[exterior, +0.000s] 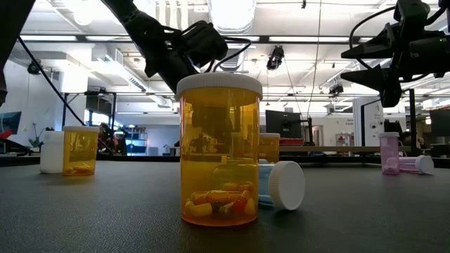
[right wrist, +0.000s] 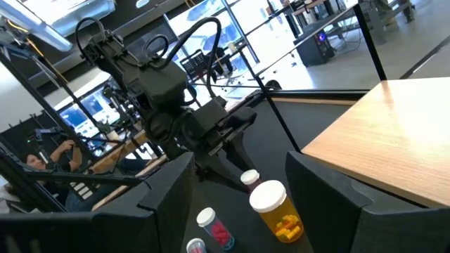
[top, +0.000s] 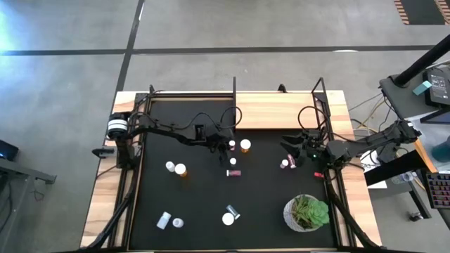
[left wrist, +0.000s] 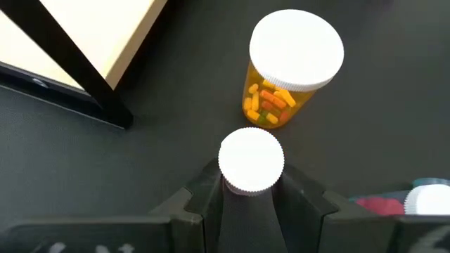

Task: Pick and place medicine bottles onto shelf by color
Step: Move the top pink pill bottle to the center of the table, then put the middle pink pill bottle on the shelf

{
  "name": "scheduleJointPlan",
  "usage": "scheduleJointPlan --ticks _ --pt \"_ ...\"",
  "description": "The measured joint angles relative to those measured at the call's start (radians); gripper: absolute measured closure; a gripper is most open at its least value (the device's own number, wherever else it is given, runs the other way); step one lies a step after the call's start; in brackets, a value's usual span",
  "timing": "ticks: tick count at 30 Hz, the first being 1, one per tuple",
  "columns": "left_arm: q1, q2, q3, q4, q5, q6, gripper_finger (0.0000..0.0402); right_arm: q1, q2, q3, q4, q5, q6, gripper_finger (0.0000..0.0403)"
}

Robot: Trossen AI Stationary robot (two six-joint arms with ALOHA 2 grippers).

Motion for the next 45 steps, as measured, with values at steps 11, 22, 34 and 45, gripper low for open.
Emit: scheduleJointPlan --ticks 11,22,34,45 --pt "0.001 0.0 -0.003 -0.006 -0.013 -0.024 0.0276 0.0 0.0 0.0 0.0 0.0 0.0 0.0188" --pt "0.006 -0.019 0.0 -0.004 -0.013 -0.106 0.0239 0.0 0.0 0.0 0.0 0.0 0.0 0.0188" --pt "0.009 -0.101 0.002 -0.015 -0.016 -0.102 0.0237 0.0 0.0 0.0 0.0 0.0 0.0 0.0188" --pt "0.04 -0.153 0.005 0.023 -0.051 -0.102 0.0237 0.0 0.0 0.0 0.0 0.0 0.0 0.0188"
